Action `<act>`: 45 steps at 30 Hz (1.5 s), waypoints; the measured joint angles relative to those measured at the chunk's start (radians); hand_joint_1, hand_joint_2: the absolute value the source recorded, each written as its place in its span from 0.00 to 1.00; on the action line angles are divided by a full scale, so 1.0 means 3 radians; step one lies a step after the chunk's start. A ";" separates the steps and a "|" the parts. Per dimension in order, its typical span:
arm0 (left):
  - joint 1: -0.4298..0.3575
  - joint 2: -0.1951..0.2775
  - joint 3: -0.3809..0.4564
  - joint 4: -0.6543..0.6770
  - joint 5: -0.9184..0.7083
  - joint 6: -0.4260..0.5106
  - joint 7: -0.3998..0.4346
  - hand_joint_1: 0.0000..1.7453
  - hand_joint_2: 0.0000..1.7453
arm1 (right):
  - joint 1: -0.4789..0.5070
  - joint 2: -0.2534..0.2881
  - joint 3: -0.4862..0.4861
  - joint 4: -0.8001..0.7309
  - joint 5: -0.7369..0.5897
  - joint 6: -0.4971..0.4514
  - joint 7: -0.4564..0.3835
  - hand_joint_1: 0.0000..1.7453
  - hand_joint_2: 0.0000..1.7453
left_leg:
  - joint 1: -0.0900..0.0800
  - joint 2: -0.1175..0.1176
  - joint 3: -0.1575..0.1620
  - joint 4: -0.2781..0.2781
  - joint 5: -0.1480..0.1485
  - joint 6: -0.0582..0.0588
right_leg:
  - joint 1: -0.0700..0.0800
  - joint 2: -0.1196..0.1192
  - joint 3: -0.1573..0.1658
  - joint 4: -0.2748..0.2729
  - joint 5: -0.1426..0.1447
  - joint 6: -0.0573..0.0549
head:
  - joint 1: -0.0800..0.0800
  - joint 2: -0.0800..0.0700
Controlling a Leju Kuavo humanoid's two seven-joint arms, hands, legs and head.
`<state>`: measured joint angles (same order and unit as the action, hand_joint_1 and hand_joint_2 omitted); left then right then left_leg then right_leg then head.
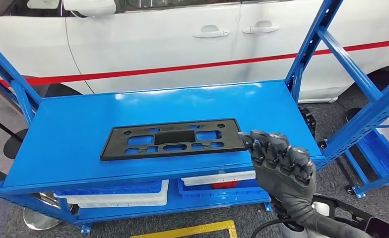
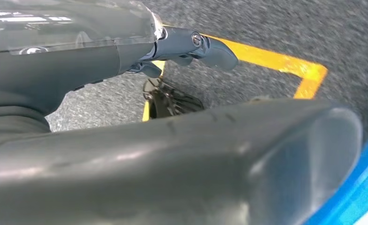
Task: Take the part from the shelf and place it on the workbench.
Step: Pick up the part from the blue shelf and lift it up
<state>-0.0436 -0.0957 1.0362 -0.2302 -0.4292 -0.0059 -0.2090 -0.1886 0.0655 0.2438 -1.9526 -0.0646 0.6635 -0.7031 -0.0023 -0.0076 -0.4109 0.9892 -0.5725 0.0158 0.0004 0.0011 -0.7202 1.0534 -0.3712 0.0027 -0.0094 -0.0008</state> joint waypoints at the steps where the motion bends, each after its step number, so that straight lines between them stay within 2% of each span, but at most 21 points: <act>1: -0.0006 -0.0001 0.0000 0.0002 -0.0001 0.0001 0.0002 0.00 0.00 | 0.0005 -0.0003 0.0004 -0.0006 0.0005 -0.0003 -0.0001 0.00 0.00 | -0.0007 -0.0001 0.0030 0.0006 -0.0028 -0.0017 | 0.0003 0.0006 -0.0005 -0.0025 0.0052 -0.0021 | -0.0001 0.0000; 4: -0.0022 0.0004 0.0000 0.0002 -0.0005 0.0001 0.0003 0.00 0.00 | 0.0012 -0.0006 0.0018 -0.0020 -0.0003 -0.0035 0.0008 0.00 0.00 | -0.0004 0.0005 0.0039 0.0097 -0.0048 -0.0062 | -0.0016 0.0021 0.0058 -0.0054 0.0033 -0.0080 | -0.0003 0.0000; 6: -0.0033 0.0006 -0.0003 0.0002 0.0001 0.0001 0.0000 0.00 0.00 | 0.0025 -0.0020 0.0032 -0.0036 -0.0097 -0.0083 0.0099 0.00 0.00 | 0.0010 0.0006 -0.0142 0.0423 -0.0138 -0.0090 | -0.0021 0.0022 0.0109 -0.0074 0.0003 -0.0111 | -0.0006 0.0000; 9: -0.0024 0.0006 -0.0024 0.0003 0.0039 0.0001 -0.0016 0.00 0.00 | 0.0076 -0.0049 0.0057 -0.0114 -0.0140 -0.0120 0.0202 0.00 0.00 | 0.0027 0.0007 -0.0504 0.0888 -0.0381 -0.0130 | -0.0016 0.0027 0.0167 -0.0075 -0.0061 -0.0127 | -0.0008 0.0000; 10: -0.0019 0.0007 -0.0031 0.0003 0.0049 0.0001 -0.0019 0.00 0.00 | 0.0082 -0.0053 0.0073 -0.0112 -0.0082 -0.0127 0.0154 0.00 0.00 | 0.0031 0.0007 -0.0558 0.0874 -0.0352 -0.0135 | -0.0015 0.0034 0.0191 -0.0075 -0.0081 -0.0127 | -0.0008 0.0000; 13: -0.0020 0.0009 -0.0048 0.0003 0.0060 0.0001 -0.0020 0.00 0.00 | 0.0057 -0.0056 0.0126 0.0006 0.0044 -0.0140 0.0042 0.00 0.00 | 0.0034 0.0007 -0.0505 0.0373 0.0106 -0.0118 | -0.0013 0.0053 0.0272 -0.0072 -0.0130 -0.0111 | -0.0006 0.0000; 14: -0.0026 0.0010 -0.0054 0.0003 0.0060 0.0000 -0.0020 0.00 0.00 | 0.0049 -0.0056 0.0140 0.0050 0.0055 -0.0140 0.0038 0.00 0.00 | 0.0028 0.0008 -0.0482 0.0224 0.0195 -0.0102 | -0.0011 0.0055 0.0282 -0.0069 -0.0137 -0.0099 | -0.0007 0.0000; 18: -0.0031 0.0011 -0.0064 0.0003 0.0053 0.0002 -0.0010 0.00 0.00 | 0.0026 -0.0057 0.0174 0.0157 0.0069 -0.0137 0.0037 0.00 1.00 | 0.0018 0.0011 -0.0473 0.0092 0.0311 -0.0015 | -0.0005 0.0053 0.0281 -0.0064 -0.0148 -0.0027 | -0.0004 0.0000; 20: -0.0032 0.0010 -0.0064 0.0003 0.0038 0.0008 0.0003 0.00 0.00 | -0.0013 -0.0065 0.0200 0.0280 0.0059 -0.0112 0.0058 0.00 1.00 | 0.0034 0.0019 -0.0455 0.0060 0.0347 0.0021 | -0.0006 0.0043 0.0241 0.0046 -0.0239 0.0005 | 0.0000 0.0000; 23: -0.0037 0.0013 -0.0064 0.0003 0.0022 0.0025 0.0024 0.00 0.00 | -0.0083 -0.0111 0.0344 0.0731 0.0058 -0.0101 0.0188 0.00 1.00 | 0.0034 0.0031 -0.0456 0.0049 0.0366 0.0043 | -0.0026 0.0033 0.0007 0.0595 -0.0535 0.0043 | 0.0005 0.0000; 25: -0.0031 0.0015 -0.0064 0.0003 0.0020 0.0031 0.0024 0.00 0.00 | -0.0108 -0.0146 0.0493 0.1091 0.0155 -0.0176 0.0222 0.00 1.00 | 0.0033 0.0031 -0.0459 0.0053 0.0365 0.0043 | -0.0039 0.0029 -0.0060 0.0770 -0.0562 0.0054 | 0.0005 0.0000; 26: -0.0026 0.0014 -0.0064 0.0003 0.0020 0.0032 0.0020 0.00 0.00 | -0.0124 -0.0157 0.0574 0.1257 0.0229 -0.0236 0.0222 0.00 1.00 | 0.0033 0.0029 -0.0458 0.0056 0.0363 0.0041 | -0.0043 0.0025 -0.0011 0.0685 -0.0493 0.0052 | 0.0005 0.0000; 28: -0.0013 0.0001 -0.0063 0.0003 0.0011 0.0029 0.0013 0.00 0.00 | -0.0179 -0.0163 0.0730 0.1530 0.0424 -0.0399 0.0227 0.00 1.00 | 0.0030 0.0024 -0.0457 0.0065 0.0353 0.0025 | -0.0042 0.0017 0.0206 0.0280 -0.0309 0.0034 | 0.0005 0.0000; 30: -0.0003 -0.0019 -0.0063 0.0003 -0.0005 0.0023 0.0014 0.00 0.00 | -0.0266 -0.0164 0.0897 0.1762 0.0730 -0.0664 0.0231 0.00 1.00 | 0.0022 0.0023 -0.0467 0.0078 0.0340 -0.0006 | -0.0026 0.0015 0.0352 -0.0021 -0.0231 0.0012 | 0.0003 0.0000; 34: 0.0000 -0.0046 -0.0063 0.0004 -0.0065 0.0053 0.0078 0.00 0.00 | -0.0492 -0.0137 0.1286 0.2161 0.1368 -0.1286 0.0294 0.00 1.00 | 0.0024 0.0023 -0.0478 0.0090 0.0313 -0.0085 | -0.0027 0.0022 0.0377 -0.0104 -0.0224 -0.0047 | 0.0001 0.0000; 36: -0.0002 -0.0051 -0.0063 0.0004 -0.0103 0.0093 0.0131 0.00 0.00 | -0.0646 -0.0067 0.1490 0.2337 0.1642 -0.1542 0.0391 0.00 1.00 | 0.0030 0.0021 -0.0573 0.0307 0.0177 -0.0115 | -0.0041 0.0019 0.0391 -0.0131 -0.0212 -0.0081 | -0.0001 0.0000; 38: 0.0000 -0.0057 -0.0063 0.0004 -0.0133 0.0126 0.0170 0.00 0.00 | -0.0789 0.0029 0.1706 0.2524 0.1882 -0.1745 0.0479 0.00 1.00 | 0.0038 0.0021 -0.0783 0.0743 -0.0024 -0.0137 | -0.0037 0.0018 0.0392 -0.0131 -0.0215 -0.0097 | -0.0002 0.0000; 40: 0.0007 -0.0063 -0.0063 0.0004 -0.0148 0.0147 0.0191 0.00 0.00 | -0.0870 0.0114 0.1887 0.2675 0.2035 -0.1883 0.0529 0.00 1.00 | 0.0046 0.0022 -0.0923 0.1001 -0.0068 -0.0153 | -0.0033 0.0015 0.0393 -0.0126 -0.0219 -0.0102 | -0.0002 0.0000; 41: 0.0010 -0.0065 -0.0062 0.0004 -0.0149 0.0155 0.0196 0.00 0.00 | -0.0897 0.0147 0.1954 0.2727 0.2074 -0.1927 0.0541 0.00 1.00 | 0.0049 0.0022 -0.0908 0.0947 0.0005 -0.0157 | -0.0032 0.0015 0.0393 -0.0121 -0.0221 -0.0101 | -0.0002 0.0000; 43: 0.0013 -0.0065 -0.0061 0.0004 -0.0152 0.0167 0.0198 0.00 0.00 | -0.0954 0.0201 0.2050 0.2802 0.2116 -0.1980 0.0545 0.00 1.00 | 0.0056 0.0023 -0.0730 0.0540 0.0240 -0.0153 | -0.0032 0.0017 0.0392 -0.0106 -0.0230 -0.0091 | -0.0002 0.0000; 45: 0.0008 -0.0068 -0.0058 0.0004 -0.0158 0.0173 0.0196 0.00 0.00 | -0.1008 0.0236 0.2120 0.2850 0.2211 -0.2086 0.0560 0.00 1.00 | 0.0052 0.0019 -0.0568 0.0186 0.0365 -0.0129 | -0.0019 0.0019 0.0383 -0.0085 -0.0240 -0.0064 | 0.0000 0.0000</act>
<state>-0.0410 -0.1160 1.0186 -0.2289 -0.4767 0.0459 -0.1501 -0.4909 0.1362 0.8799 -1.0976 0.5988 0.0376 -0.5352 0.0134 -0.0020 -0.5814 1.0452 -0.4630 -0.0230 -0.0052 0.0070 -0.6053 1.0278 -0.4430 -0.0165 -0.0092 -0.0008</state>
